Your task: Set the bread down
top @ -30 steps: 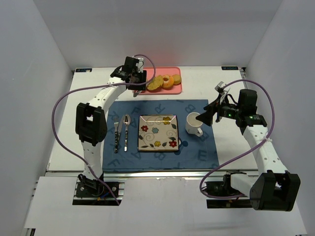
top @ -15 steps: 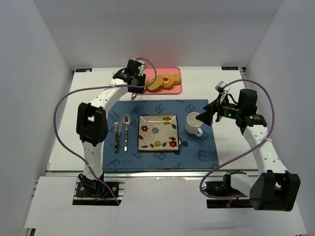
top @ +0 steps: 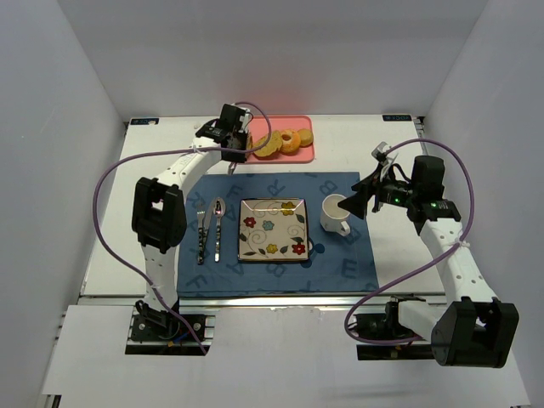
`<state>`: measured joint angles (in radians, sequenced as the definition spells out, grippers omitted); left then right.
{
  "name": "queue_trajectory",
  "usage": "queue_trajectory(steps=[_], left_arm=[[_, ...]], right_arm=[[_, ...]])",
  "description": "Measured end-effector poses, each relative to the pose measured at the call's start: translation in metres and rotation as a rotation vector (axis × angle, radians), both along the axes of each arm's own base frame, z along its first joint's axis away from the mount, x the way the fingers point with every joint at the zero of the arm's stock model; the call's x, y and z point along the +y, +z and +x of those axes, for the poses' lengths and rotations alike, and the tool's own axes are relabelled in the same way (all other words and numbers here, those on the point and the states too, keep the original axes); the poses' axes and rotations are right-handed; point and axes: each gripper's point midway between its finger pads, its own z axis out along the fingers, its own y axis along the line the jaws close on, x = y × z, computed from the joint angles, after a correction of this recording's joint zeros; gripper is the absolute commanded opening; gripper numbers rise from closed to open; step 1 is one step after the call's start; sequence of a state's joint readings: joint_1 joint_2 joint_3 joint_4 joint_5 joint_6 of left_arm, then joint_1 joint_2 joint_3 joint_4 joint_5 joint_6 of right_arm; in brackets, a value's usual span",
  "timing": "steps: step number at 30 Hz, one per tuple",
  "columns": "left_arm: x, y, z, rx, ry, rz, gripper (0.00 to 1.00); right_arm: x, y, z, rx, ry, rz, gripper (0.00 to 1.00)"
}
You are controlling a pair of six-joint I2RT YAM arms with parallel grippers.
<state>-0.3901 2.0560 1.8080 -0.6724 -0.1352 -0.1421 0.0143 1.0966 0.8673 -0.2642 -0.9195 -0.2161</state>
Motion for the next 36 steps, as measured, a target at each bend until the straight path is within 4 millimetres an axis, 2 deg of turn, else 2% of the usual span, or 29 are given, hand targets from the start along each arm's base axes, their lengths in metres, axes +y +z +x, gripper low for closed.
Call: queue_trajectory(steps=[3,6,8,11,13,16,19,22,24,29,31,33,35,36], left_arm=[[0.0,0.002,-0.001,-0.003,0.0,-0.002,0.16],[-0.003,0.013,-0.004,-0.013,-0.01,-0.025,0.12],[-0.005,0.026,-0.008,-0.023,-0.022,-0.053,0.08],[-0.01,0.056,-0.022,-0.054,-0.055,-0.114,0.08],[-0.01,0.077,-0.047,-0.06,-0.086,-0.161,0.07],[-0.009,0.103,-0.094,-0.066,-0.147,-0.239,0.05],[-0.006,0.113,-0.142,-0.053,-0.205,-0.302,0.06],[-0.004,0.107,-0.188,0.0,-0.259,-0.337,0.09],[-0.007,0.096,-0.213,0.052,-0.296,-0.349,0.1],[-0.022,0.055,-0.253,0.192,-0.359,-0.318,0.16],[-0.027,0.041,-0.263,0.231,-0.374,-0.298,0.24],[-0.031,0.032,-0.271,0.259,-0.388,-0.279,0.36],[-0.034,0.028,-0.276,0.268,-0.403,-0.268,0.46],[-0.036,0.028,-0.277,0.269,-0.41,-0.264,0.54]], right_arm=[[0.0,0.002,-0.001,-0.007,0.001,0.001,0.88],[0.0,0.003,-0.001,-0.011,0.003,0.002,0.88],[0.0,0.003,-0.002,-0.012,0.003,0.002,0.88],[0.0,0.003,-0.002,-0.011,0.004,0.002,0.88],[0.0,0.003,-0.002,-0.012,0.004,0.003,0.88],[0.001,0.003,-0.002,-0.011,0.006,0.004,0.88],[0.001,0.003,-0.002,-0.01,0.008,0.005,0.88],[0.001,0.002,-0.002,-0.003,0.012,0.007,0.88],[0.002,0.0,-0.002,0.007,0.017,0.011,0.88],[0.004,-0.004,-0.001,0.046,0.025,0.023,0.88],[0.004,-0.003,-0.001,0.056,0.025,0.028,0.88],[0.005,-0.003,-0.002,0.062,0.026,0.032,0.88],[0.005,-0.002,-0.002,0.063,0.027,0.033,0.88],[0.005,-0.002,-0.002,0.064,0.027,0.033,0.88]])
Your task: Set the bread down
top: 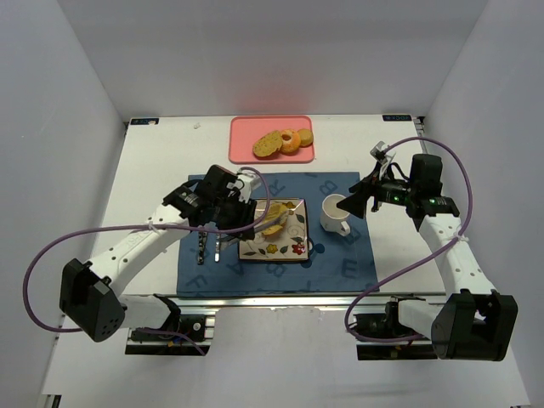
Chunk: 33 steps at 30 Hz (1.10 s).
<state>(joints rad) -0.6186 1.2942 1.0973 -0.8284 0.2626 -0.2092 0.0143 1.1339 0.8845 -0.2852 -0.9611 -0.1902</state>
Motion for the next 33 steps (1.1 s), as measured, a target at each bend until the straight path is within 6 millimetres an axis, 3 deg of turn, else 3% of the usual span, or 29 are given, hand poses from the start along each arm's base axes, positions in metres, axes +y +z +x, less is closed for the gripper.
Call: queue_trajectory(steps=[3,6,10,14,17,22,28,31,33], left_arm=[[-0.001,0.0,-0.002,-0.005,-0.007,0.003,0.6],[0.001,0.003,-0.001,-0.019,-0.004,0.008,0.6],[0.002,0.016,0.005,-0.057,0.004,0.012,0.56],[-0.004,0.039,0.026,-0.141,0.019,-0.002,0.5],[-0.016,0.052,0.055,-0.209,0.031,0.002,0.5],[-0.049,0.056,0.135,-0.326,0.044,0.064,0.51],[-0.087,0.034,0.229,-0.432,0.052,0.171,0.58],[-0.094,0.016,0.259,-0.458,0.07,0.214,0.61],[-0.093,0.005,0.266,-0.451,0.077,0.239,0.61]], right_arm=[[0.0,0.001,0.0,-0.002,0.0,0.0,0.88],[0.0,0.002,-0.001,-0.005,0.0,0.0,0.88],[0.0,0.002,-0.001,-0.006,0.0,0.0,0.88],[0.0,0.002,-0.001,-0.006,0.0,0.0,0.88],[0.0,0.002,-0.001,-0.006,0.0,0.0,0.88],[0.0,0.003,-0.001,-0.008,0.001,0.001,0.88],[0.0,0.004,0.0,-0.015,0.004,0.002,0.88],[0.0,0.005,0.0,-0.021,0.004,0.002,0.88],[0.0,0.006,0.0,-0.029,0.003,0.002,0.88]])
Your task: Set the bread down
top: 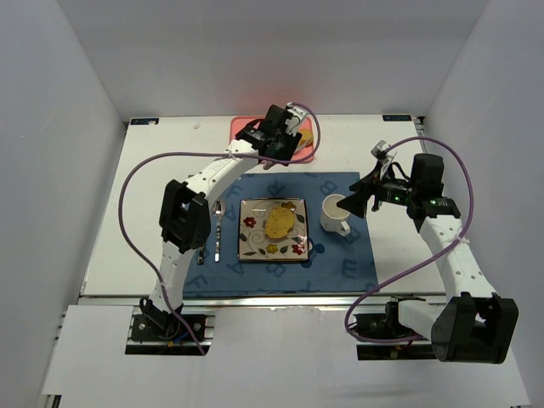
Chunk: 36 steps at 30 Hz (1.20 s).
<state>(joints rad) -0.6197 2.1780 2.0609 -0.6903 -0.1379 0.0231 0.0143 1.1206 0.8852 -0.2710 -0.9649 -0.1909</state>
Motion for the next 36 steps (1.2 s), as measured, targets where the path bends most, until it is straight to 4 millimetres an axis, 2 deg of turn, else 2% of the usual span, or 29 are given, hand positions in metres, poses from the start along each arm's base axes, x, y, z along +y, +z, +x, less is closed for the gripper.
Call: queue_trajectory(steps=[3,11,22,29,30,36], left_arm=[[0.003,-0.011,0.006,0.011,0.016,0.019,0.61],[0.01,-0.022,0.012,0.023,0.038,0.029,0.59],[0.006,-0.033,0.009,0.044,0.019,0.017,0.52],[0.009,-0.048,0.002,0.079,0.013,0.03,0.53],[0.009,-0.051,0.001,0.085,0.013,0.033,0.51],[0.014,-0.064,-0.006,0.118,0.016,0.052,0.29]], right_arm=[[0.0,0.002,0.0,-0.015,0.0,0.001,0.88],[0.0,0.0,-0.003,-0.015,0.003,0.003,0.88],[0.0,0.001,-0.003,-0.017,0.002,0.005,0.88],[0.001,0.001,-0.003,-0.017,0.002,0.008,0.88],[0.001,0.0,-0.003,-0.017,0.002,0.009,0.88],[0.001,0.0,-0.003,-0.01,-0.001,0.014,0.88]])
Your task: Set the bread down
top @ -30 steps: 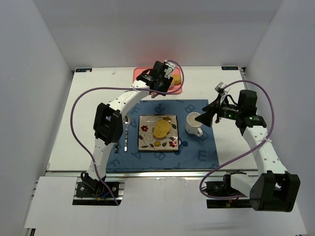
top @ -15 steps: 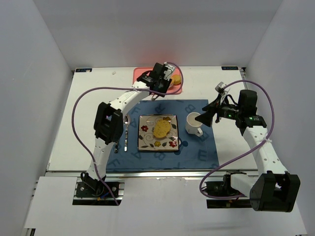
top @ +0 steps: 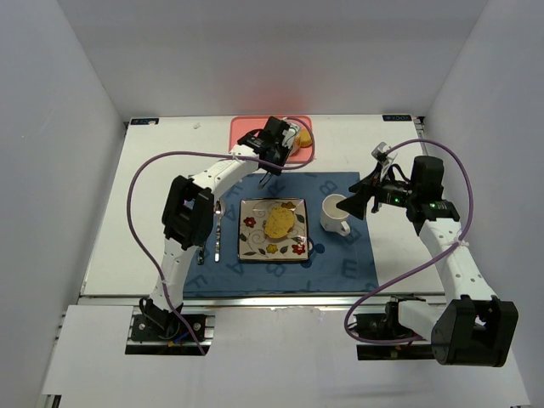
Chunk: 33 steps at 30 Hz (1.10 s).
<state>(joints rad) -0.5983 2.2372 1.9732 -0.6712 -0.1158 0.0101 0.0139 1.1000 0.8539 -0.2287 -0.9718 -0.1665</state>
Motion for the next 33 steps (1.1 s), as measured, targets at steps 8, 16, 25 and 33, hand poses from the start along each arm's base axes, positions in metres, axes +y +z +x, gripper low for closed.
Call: queue_trajectory(steps=[8,16,25,33], left_arm=[[-0.002,0.003,0.002,-0.005,0.018,-0.02,0.15],[-0.014,0.05,0.019,-0.097,0.038,-0.107,0.0],[-0.003,0.098,0.012,-0.141,0.077,-0.247,0.0],[0.002,0.139,0.01,-0.191,0.072,-0.375,0.0]], right_arm=[[0.0,0.0,0.0,0.002,-0.001,0.001,0.88],[0.0,0.0,0.0,0.001,-0.001,0.001,0.88],[0.0,0.001,0.0,0.0,-0.001,0.001,0.88],[0.0,0.003,-0.001,-0.009,-0.001,0.001,0.88]])
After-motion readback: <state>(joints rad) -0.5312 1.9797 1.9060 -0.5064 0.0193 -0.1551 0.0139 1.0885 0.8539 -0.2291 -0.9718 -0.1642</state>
